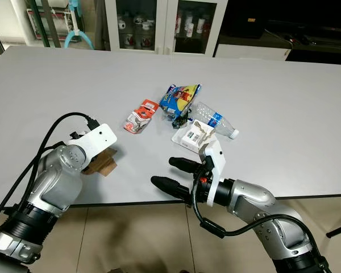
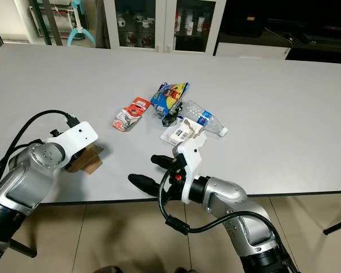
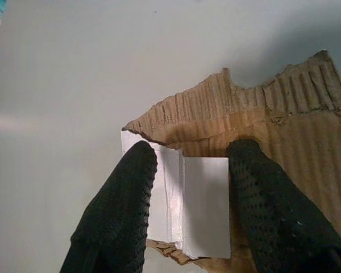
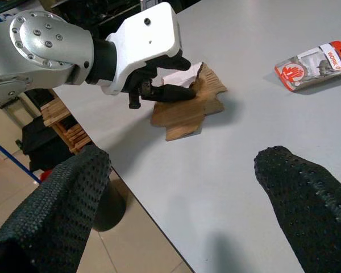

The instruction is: Picking trash to rubbish bin

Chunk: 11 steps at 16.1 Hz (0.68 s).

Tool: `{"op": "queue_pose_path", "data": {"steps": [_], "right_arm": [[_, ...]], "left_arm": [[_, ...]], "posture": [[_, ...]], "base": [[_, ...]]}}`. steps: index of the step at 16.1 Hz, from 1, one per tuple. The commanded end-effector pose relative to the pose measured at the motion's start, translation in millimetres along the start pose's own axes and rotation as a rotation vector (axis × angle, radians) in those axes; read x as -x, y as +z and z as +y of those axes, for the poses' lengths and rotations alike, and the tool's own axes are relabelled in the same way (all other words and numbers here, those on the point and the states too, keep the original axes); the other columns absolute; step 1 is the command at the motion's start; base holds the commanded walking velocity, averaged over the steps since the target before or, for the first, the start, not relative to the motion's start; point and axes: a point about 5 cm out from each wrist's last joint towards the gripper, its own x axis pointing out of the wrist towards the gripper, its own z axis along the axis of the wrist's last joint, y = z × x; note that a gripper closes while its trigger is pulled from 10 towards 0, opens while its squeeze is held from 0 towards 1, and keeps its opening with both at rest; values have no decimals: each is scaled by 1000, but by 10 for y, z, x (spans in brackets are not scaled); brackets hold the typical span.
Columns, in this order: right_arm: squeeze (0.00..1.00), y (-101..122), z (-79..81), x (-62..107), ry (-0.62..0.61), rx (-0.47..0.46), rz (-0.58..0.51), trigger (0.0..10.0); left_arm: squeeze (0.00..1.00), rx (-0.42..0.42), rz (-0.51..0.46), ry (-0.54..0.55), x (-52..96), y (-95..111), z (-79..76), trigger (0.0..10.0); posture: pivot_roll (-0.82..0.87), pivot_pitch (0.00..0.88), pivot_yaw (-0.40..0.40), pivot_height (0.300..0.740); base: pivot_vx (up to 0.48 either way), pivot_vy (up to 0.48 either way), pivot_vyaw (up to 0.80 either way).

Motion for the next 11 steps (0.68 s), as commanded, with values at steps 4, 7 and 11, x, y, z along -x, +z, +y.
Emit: {"op": "queue_pose_path", "data": {"steps": [4,7,11], "right_arm": [[0,-2,2,13,7,3,7,10000],[0,-6,7,12,8,2,8,10000],[0,-10,6,12,9,1,10,10000]], "left_arm": [[0,-45,-2,13,-9,36,26,10000],[0,-51,-6,-7,-12,37,-38,0],[0,-58,1,-4,-15,31,-35,0]], "posture": [[-44,65,-84,740],[-44,65,-85,740],[-44,65,-85,740]], "base": [[0,0,0],[0,0,0],[0,0,0]]}}
